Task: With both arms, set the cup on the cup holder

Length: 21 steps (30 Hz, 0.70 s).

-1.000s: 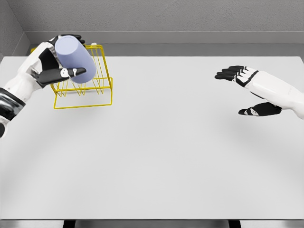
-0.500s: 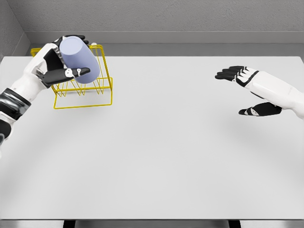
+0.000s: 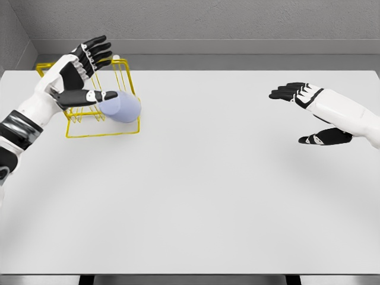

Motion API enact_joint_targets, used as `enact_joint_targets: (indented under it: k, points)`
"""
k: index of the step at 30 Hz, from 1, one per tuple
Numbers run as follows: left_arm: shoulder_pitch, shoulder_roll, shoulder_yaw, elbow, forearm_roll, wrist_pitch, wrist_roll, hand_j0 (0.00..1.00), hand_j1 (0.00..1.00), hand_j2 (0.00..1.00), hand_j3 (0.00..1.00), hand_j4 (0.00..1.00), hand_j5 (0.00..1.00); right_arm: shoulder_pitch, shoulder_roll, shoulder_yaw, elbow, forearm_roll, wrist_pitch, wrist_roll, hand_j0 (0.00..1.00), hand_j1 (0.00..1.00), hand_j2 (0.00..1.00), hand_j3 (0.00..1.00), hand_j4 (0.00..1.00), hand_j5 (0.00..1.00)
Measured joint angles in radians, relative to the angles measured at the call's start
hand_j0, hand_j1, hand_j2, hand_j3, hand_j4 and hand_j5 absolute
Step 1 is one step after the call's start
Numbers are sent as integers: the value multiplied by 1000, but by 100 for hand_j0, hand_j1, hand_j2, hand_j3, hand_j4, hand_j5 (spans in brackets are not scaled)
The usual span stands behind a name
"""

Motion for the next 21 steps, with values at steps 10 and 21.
enact_joint_targets:
  k: [10,21]
  points:
    - [-9,-2,-2,-3,-4,25,0,91,91,91,91,91,91,0,0,0,0,0,0,0,100,100,100,100,100,100]
    - [0,13,2,-62,2,-9,1,91,91,91,91,91,91,2,0,0,1,0,0,0,100,100,100,100,100,100]
